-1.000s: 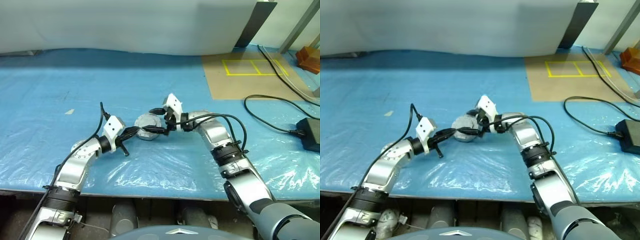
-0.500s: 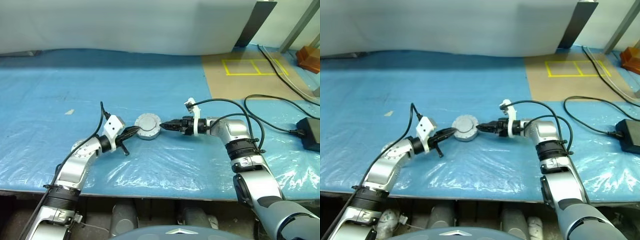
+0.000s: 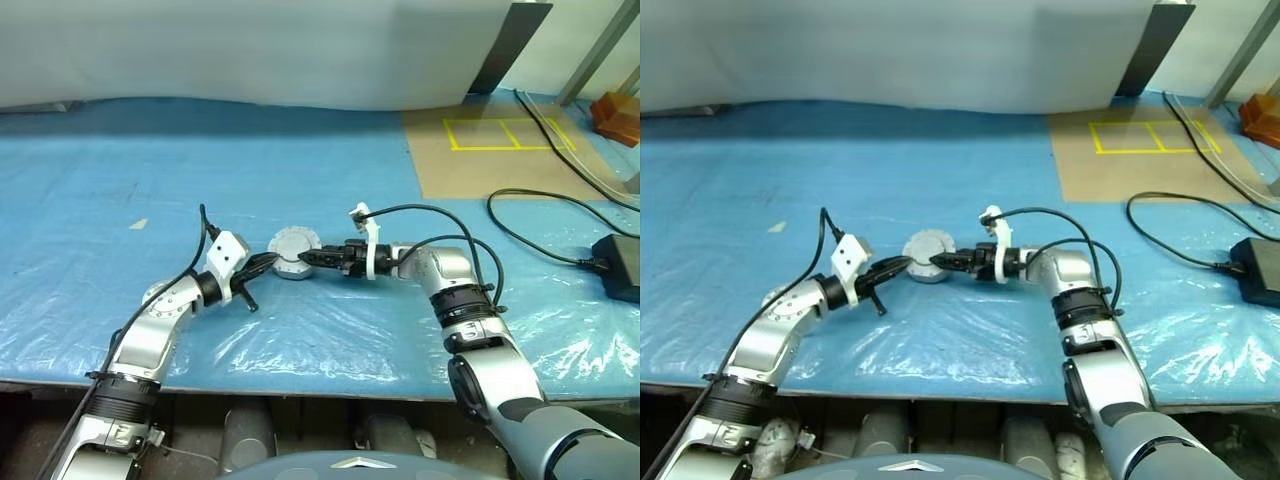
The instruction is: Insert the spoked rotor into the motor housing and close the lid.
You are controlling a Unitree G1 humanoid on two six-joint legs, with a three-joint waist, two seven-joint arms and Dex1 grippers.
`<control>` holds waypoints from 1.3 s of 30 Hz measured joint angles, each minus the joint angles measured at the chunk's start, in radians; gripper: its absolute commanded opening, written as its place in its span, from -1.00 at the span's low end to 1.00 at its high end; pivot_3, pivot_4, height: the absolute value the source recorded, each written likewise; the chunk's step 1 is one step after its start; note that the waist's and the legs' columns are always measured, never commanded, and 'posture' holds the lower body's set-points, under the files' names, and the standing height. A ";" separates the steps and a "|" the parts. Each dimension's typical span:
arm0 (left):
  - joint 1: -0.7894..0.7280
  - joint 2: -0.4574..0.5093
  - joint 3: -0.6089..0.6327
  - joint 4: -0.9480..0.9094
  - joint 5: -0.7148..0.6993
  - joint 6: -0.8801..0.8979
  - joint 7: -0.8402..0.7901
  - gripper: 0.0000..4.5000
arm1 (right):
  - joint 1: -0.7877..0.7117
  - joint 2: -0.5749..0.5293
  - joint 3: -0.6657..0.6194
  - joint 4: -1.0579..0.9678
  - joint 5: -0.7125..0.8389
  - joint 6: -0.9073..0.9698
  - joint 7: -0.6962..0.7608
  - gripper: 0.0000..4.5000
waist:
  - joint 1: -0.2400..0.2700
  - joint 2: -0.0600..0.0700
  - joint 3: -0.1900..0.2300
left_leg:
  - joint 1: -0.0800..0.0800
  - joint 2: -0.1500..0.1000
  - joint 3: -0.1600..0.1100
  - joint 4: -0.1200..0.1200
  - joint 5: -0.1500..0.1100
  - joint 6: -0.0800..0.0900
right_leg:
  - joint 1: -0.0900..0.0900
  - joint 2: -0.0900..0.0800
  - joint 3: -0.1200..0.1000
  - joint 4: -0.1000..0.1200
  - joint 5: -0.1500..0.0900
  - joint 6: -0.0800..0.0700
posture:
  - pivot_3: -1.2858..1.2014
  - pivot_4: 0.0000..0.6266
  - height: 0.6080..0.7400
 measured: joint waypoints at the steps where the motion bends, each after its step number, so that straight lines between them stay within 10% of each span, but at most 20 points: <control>1: 0.001 0.000 0.001 0.000 0.000 0.000 0.000 -0.98 | 0.011 0.004 0.000 -0.009 0.001 -0.010 0.000 0.99 | 0.000 0.000 0.000 | 0.000 0.000 0.000 0.000 0.000 0.000 | 0.000 0.000 0.000 0.000 0.000 0.000 | 0.03 -0.52 1.00; 7: -0.003 0.005 0.001 0.009 0.000 0.000 -0.003 -0.98 | 0.025 0.027 -0.016 -0.031 0.006 -0.014 -0.016 0.73 | -0.001 0.000 0.000 | 0.000 0.000 0.000 0.000 0.000 0.000 | 0.000 0.000 0.000 0.000 0.000 0.000 | 0.03 -0.52 1.00; 15: -0.005 0.021 0.007 0.022 0.007 0.000 -0.010 -0.98 | 0.025 0.042 -0.043 -0.048 0.007 -0.019 -0.041 -0.32 | 0.000 0.000 0.000 | 0.000 0.000 0.000 -0.001 0.000 0.000 | 0.000 0.000 0.000 0.000 0.000 0.000 | 0.03 -0.52 1.00; 24: 0.053 -0.008 0.073 -0.036 -0.064 0.056 0.011 -0.98 | 0.044 0.050 -0.033 -0.090 0.015 -0.018 -0.046 -0.43 | -0.003 -0.001 0.001 | -0.003 0.000 0.000 -0.002 0.000 0.000 | -0.004 0.001 0.000 -0.001 0.000 0.000 | 0.03 -0.52 1.00; 39: 0.134 -0.031 0.383 -0.497 -0.606 0.408 0.209 -0.98 | 0.014 0.082 -0.028 -0.033 0.080 0.115 -0.043 -0.43 | -0.031 -0.003 0.002 | -0.012 0.001 0.000 -0.002 -0.001 -0.002 | -0.014 0.003 0.000 0.001 0.003 0.003 | 0.03 -0.52 1.00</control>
